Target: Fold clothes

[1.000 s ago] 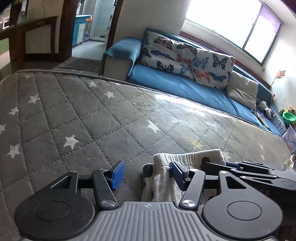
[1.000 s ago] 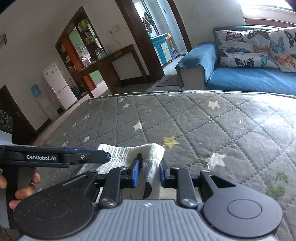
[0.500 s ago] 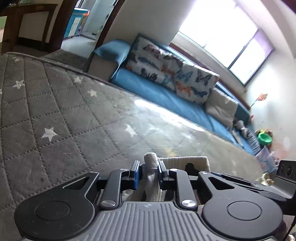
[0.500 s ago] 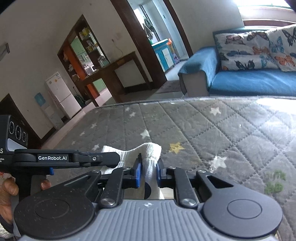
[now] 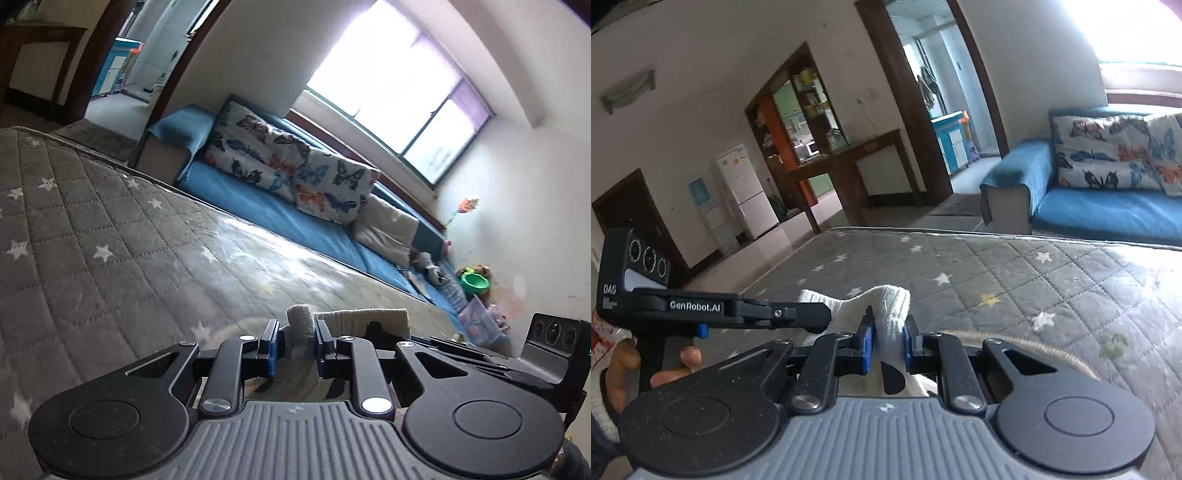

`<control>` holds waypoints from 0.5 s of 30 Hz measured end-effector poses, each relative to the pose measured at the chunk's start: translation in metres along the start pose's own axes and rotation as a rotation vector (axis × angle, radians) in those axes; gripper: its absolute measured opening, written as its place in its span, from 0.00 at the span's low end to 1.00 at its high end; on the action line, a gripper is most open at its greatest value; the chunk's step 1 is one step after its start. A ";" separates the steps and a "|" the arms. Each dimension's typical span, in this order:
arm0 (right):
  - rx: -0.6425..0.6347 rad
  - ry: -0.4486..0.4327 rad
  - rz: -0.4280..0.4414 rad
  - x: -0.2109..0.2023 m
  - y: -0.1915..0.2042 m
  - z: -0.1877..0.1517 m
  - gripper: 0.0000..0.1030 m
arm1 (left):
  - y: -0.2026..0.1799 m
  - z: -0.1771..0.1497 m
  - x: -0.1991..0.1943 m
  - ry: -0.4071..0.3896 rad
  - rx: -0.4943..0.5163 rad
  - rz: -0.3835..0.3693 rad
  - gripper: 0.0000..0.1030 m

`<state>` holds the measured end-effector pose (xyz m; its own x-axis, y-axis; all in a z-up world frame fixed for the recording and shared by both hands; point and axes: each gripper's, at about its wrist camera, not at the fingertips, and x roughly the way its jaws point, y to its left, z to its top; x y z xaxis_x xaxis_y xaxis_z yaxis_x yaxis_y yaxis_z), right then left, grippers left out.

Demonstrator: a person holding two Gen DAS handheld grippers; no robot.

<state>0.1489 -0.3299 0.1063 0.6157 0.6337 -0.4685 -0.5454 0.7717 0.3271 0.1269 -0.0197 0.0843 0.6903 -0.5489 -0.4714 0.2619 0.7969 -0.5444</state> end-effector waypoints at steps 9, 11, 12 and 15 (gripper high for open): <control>-0.121 -0.022 0.030 -0.072 0.071 -0.037 0.14 | -0.029 -0.047 -0.074 -0.022 0.048 -0.077 0.21; -0.132 -0.022 0.044 -0.084 0.082 -0.046 0.14 | -0.033 -0.061 -0.090 -0.020 0.043 -0.092 0.21; -0.140 -0.023 0.047 -0.091 0.090 -0.052 0.14 | -0.035 -0.067 -0.096 -0.019 0.047 -0.099 0.21; -0.148 -0.019 0.056 -0.105 0.103 -0.067 0.14 | -0.042 -0.083 -0.113 -0.015 0.065 -0.111 0.21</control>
<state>-0.0098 -0.3203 0.1342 0.5916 0.6776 -0.4369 -0.6563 0.7195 0.2271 -0.0184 -0.0117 0.1025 0.6645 -0.6314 -0.3998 0.3800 0.7461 -0.5467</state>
